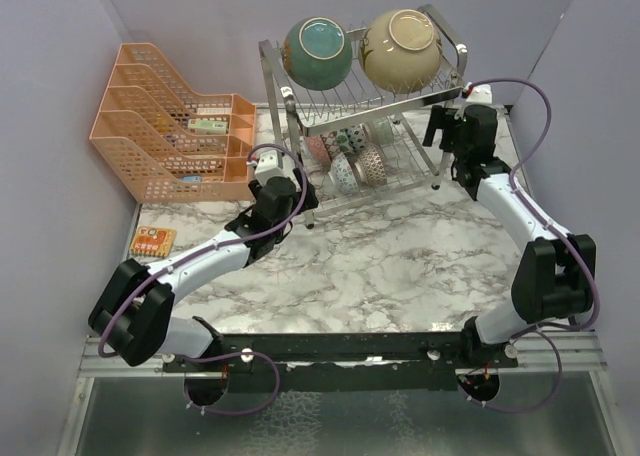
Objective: Unload the bowls from the dish rack
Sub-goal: Adjust the dish rack at the center of the board.
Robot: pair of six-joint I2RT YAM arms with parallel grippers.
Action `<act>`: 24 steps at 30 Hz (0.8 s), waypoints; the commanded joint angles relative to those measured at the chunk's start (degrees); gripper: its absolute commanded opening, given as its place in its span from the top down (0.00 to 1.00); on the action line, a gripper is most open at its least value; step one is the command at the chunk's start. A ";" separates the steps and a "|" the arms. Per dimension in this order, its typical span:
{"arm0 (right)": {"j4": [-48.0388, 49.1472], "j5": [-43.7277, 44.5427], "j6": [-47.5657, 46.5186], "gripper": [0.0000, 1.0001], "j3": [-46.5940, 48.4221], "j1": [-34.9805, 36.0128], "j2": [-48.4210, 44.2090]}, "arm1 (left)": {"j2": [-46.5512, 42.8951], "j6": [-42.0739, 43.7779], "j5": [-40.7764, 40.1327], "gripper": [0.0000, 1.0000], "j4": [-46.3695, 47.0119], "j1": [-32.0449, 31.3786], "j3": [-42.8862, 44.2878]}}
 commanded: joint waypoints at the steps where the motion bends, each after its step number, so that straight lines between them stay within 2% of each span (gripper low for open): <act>1: 6.52 1.04 -5.07 0.04 0.70 -2.07 3.10 | 0.67 0.10 1.03 0.19 -1.13 0.25 2.20; 5: 12.98 -1.69 -7.48 0.26 -1.83 -2.65 3.98 | 1.18 0.83 0.19 0.22 -1.28 0.25 3.40; 8: 16.51 -3.06 -7.67 0.52 -3.80 -2.67 3.17 | 2.07 1.02 0.91 0.26 -1.14 0.23 4.84; 9: 17.43 -3.88 -7.50 0.56 -4.41 -2.65 2.82 | 2.57 0.92 1.09 0.29 -1.09 0.25 5.33; 13: 20.01 -8.30 -6.72 0.58 -6.24 -2.65 1.71 | 4.93 0.96 1.19 0.31 -1.48 0.25 7.18; 18: 19.67 -9.84 -6.02 0.73 -6.74 -2.65 1.06 | 7.93 0.79 0.83 0.37 -2.34 0.42 9.54; 24: 19.34 -11.50 -4.27 0.75 -8.71 -2.66 -2.09 | 10.89 -0.20 0.87 0.40 -4.50 2.31 12.21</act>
